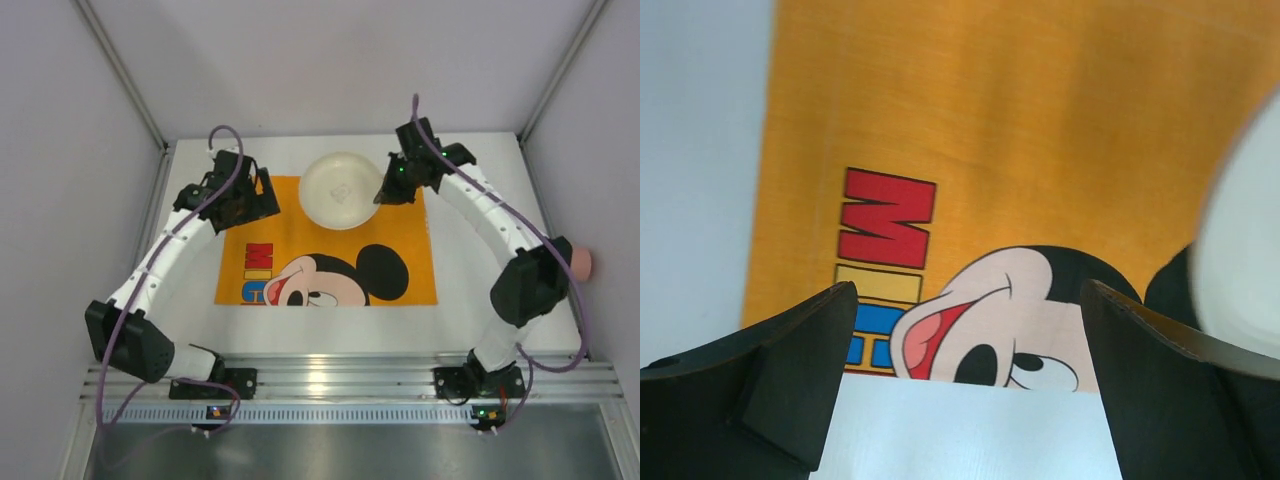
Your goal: Set the dinner table for one person
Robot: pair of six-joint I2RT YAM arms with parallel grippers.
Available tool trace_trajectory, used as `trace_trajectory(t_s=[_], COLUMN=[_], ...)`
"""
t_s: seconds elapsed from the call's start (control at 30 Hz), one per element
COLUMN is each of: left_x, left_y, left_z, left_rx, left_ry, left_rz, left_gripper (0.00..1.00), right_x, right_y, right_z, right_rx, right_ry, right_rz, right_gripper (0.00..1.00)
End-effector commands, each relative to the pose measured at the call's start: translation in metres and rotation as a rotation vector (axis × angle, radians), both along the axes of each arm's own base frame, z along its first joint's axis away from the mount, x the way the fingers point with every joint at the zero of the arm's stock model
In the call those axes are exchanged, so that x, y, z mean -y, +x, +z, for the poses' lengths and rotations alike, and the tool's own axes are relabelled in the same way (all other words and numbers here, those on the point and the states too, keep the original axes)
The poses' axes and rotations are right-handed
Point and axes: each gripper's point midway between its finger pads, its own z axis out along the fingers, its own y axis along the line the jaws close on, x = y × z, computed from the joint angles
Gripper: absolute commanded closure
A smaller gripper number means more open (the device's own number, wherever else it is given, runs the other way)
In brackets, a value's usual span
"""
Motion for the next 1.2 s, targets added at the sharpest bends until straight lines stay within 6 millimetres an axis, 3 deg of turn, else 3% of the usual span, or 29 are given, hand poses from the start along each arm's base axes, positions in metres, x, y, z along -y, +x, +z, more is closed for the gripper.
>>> trace_trajectory(t_s=[0.0, 0.03, 0.13, 0.3, 0.5, 0.53, 0.57, 0.6, 0.67, 0.77, 0.8, 0.87, 0.9, 0.93, 1.0, 1.03, 1.1, 1.13, 1.17], left_x=[-0.034, -0.038, -0.047, -0.054, -0.059, -0.061, -0.062, -0.062, -0.059, -0.05, -0.047, -0.04, -0.036, -0.034, -0.024, -0.019, -0.005, 0.002, 0.007], left_y=[-0.015, -0.017, -0.029, -0.054, -0.073, -0.075, -0.076, -0.076, -0.073, -0.062, -0.059, -0.05, -0.043, -0.04, -0.03, -0.028, -0.02, -0.019, -0.015], left_z=[0.031, 0.034, 0.036, 0.024, 0.021, 0.02, 0.019, 0.018, 0.016, 0.014, 0.015, 0.014, 0.016, 0.015, 0.01, 0.006, -0.004, -0.008, -0.015], left_rx=[0.073, 0.081, 0.084, 0.064, 0.056, 0.051, 0.05, 0.047, 0.043, 0.044, 0.049, 0.044, 0.058, 0.059, 0.055, 0.046, 0.032, 0.023, 0.001], left_ry=[0.038, 0.043, 0.051, 0.019, 0.009, 0.018, 0.024, 0.026, 0.022, -0.001, -0.011, -0.025, -0.034, -0.038, -0.063, -0.076, -0.115, -0.127, -0.131], left_rz=[0.051, 0.062, 0.075, 0.115, 0.126, 0.128, 0.124, 0.123, 0.115, 0.093, 0.085, 0.063, 0.056, 0.048, 0.022, 0.007, -0.028, -0.044, -0.054], left_gripper=[0.02, 0.02, 0.02, 0.02, 0.02, 0.02, 0.02, 0.02, 0.02, 0.02, 0.02, 0.02, 0.02, 0.02, 0.02, 0.02, 0.02, 0.03, 0.03], right_x=[-0.046, -0.061, -0.078, -0.09, -0.089, -0.088, -0.088, -0.087, -0.086, -0.079, -0.074, -0.045, -0.029, 0.01, 0.067, 0.124, 0.184, 0.238, 0.261], right_y=[0.004, -0.001, -0.006, -0.012, -0.008, -0.009, -0.01, -0.01, -0.012, -0.013, -0.013, -0.008, -0.007, 0.004, 0.001, 0.01, -0.002, -0.003, -0.013], right_z=[-0.036, -0.04, -0.064, -0.114, -0.134, -0.136, -0.137, -0.138, -0.139, -0.127, -0.108, -0.091, -0.065, -0.059, -0.037, -0.03, -0.026, -0.02, -0.02], right_rx=[-0.096, -0.109, -0.16, -0.219, -0.206, -0.209, -0.208, -0.203, -0.201, -0.167, -0.124, -0.091, -0.033, -0.019, -0.004, -0.008, -0.063, -0.078, -0.12], right_ry=[0.055, 0.059, 0.033, 0.0, -0.03, -0.033, -0.037, -0.042, -0.048, -0.058, -0.054, -0.076, -0.076, -0.121, -0.193, -0.253, -0.331, -0.404, -0.459], right_rz=[0.063, 0.101, 0.132, 0.184, 0.211, 0.215, 0.221, 0.235, 0.249, 0.268, 0.264, 0.203, 0.178, 0.083, -0.029, -0.181, -0.301, -0.431, -0.467], right_gripper=[1.0, 1.0, 1.0, 1.0, 0.99, 0.92, 0.6, 0.44, 0.22, 0.16, 0.16, 0.15, 0.15, 0.15, 0.11, 0.1, 0.09, 0.09, 0.07])
